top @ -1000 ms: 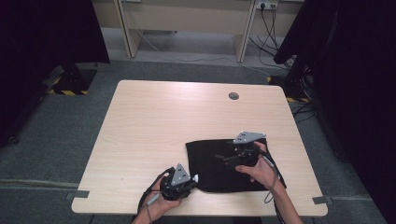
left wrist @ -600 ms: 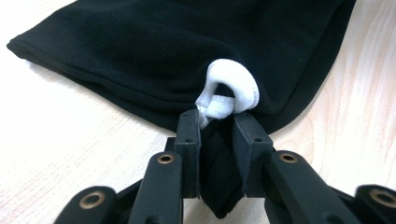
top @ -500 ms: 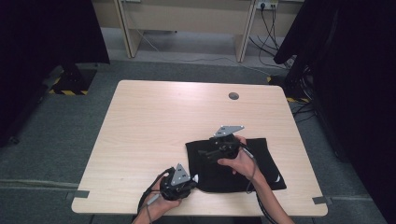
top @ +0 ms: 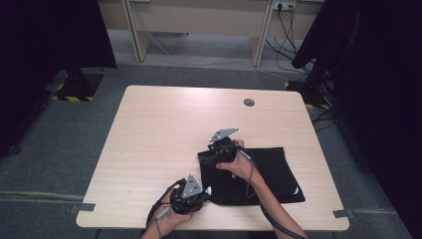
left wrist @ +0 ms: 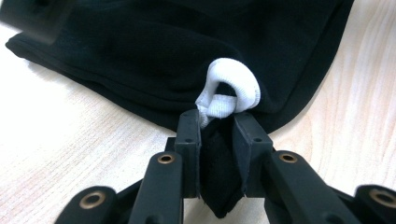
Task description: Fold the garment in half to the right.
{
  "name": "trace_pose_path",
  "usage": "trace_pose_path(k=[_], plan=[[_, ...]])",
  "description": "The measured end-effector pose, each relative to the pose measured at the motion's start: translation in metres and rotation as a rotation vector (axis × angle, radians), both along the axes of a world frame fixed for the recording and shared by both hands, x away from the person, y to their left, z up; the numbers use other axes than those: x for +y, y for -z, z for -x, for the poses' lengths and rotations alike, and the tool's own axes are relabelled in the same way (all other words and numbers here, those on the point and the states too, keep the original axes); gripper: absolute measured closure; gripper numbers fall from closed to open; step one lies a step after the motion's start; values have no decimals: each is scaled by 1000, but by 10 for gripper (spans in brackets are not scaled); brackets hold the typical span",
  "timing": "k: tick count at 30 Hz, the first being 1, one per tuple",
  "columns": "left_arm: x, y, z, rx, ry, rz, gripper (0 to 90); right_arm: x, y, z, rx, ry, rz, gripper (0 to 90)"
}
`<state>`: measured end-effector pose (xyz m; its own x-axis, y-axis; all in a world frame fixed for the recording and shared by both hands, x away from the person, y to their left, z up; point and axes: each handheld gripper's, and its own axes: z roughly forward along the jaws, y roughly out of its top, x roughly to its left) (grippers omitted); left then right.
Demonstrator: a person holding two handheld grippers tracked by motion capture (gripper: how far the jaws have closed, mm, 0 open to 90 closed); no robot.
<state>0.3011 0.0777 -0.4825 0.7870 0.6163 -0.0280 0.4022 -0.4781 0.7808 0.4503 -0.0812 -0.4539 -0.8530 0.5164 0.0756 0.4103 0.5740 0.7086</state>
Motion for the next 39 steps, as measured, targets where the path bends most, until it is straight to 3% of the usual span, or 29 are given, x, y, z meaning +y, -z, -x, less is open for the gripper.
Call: trace_pose_path(k=[5,8,10,14,21,30,34,39], plan=[[0,0,1,-4,0,-2,736,14,6,-8,8,-17,66,489],[0,0,1,-3,0,1,741,18,10,-10,10,-40,108,594],[0,0,2,-9,-2,-3,757,18,12,-9,-6,-44,109,666],[-1,0,4,-21,-10,-10,785,15,10,-9,5,-45,110,796],[3,-5,4,-34,-22,17,805,11,-1,-9,-14,-34,54,843],[4,-35,5,-100,-11,49,812,-2,-31,-4,-85,-16,-28,862],[-1,-48,2,-138,-7,53,812,-13,-45,0,-116,5,-62,864],[-17,-67,-1,-159,40,88,812,-31,-60,3,-148,34,-95,866]])
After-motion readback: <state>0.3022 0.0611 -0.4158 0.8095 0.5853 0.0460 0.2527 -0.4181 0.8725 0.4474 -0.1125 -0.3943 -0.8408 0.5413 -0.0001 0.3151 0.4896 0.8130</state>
